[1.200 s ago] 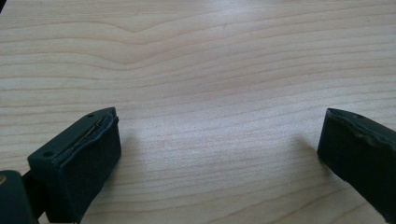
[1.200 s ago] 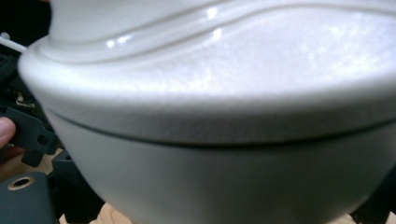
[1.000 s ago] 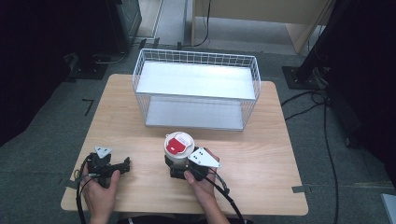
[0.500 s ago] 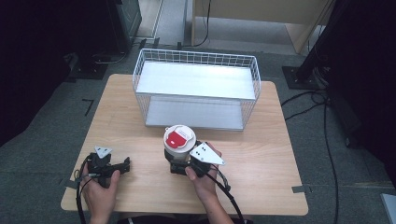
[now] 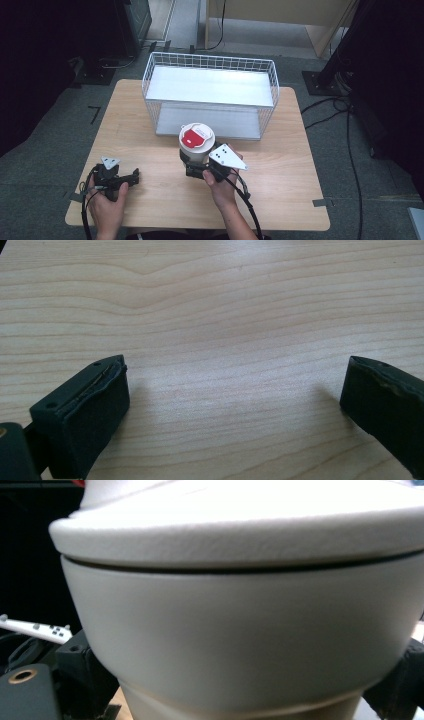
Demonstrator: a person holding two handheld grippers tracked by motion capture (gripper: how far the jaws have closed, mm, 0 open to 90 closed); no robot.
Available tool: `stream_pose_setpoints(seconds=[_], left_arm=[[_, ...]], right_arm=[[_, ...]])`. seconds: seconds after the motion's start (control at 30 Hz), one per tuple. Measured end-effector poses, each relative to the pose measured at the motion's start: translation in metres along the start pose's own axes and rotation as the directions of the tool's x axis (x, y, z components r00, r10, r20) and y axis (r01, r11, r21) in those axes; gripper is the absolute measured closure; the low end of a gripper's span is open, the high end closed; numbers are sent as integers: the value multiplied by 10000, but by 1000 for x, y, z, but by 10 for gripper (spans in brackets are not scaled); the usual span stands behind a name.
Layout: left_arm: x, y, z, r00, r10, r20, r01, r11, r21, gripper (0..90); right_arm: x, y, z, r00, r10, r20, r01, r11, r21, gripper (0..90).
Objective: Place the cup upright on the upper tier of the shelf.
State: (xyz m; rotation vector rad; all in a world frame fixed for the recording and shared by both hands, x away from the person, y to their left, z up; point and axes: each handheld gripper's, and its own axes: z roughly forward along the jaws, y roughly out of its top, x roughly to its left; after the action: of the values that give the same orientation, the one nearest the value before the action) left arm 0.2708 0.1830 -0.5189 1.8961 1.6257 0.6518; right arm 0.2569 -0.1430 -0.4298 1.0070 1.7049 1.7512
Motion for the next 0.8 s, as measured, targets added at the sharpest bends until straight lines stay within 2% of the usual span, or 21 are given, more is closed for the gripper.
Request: stream_pose_setpoints(seconds=[0.8], left_arm=[[0, 0, 0, 10000, 17, 0, -17, 10000, 29, 0]], right_arm=[[-21, 50, 2, 9969, -338, 708, 388, 9967, -708, 85]])
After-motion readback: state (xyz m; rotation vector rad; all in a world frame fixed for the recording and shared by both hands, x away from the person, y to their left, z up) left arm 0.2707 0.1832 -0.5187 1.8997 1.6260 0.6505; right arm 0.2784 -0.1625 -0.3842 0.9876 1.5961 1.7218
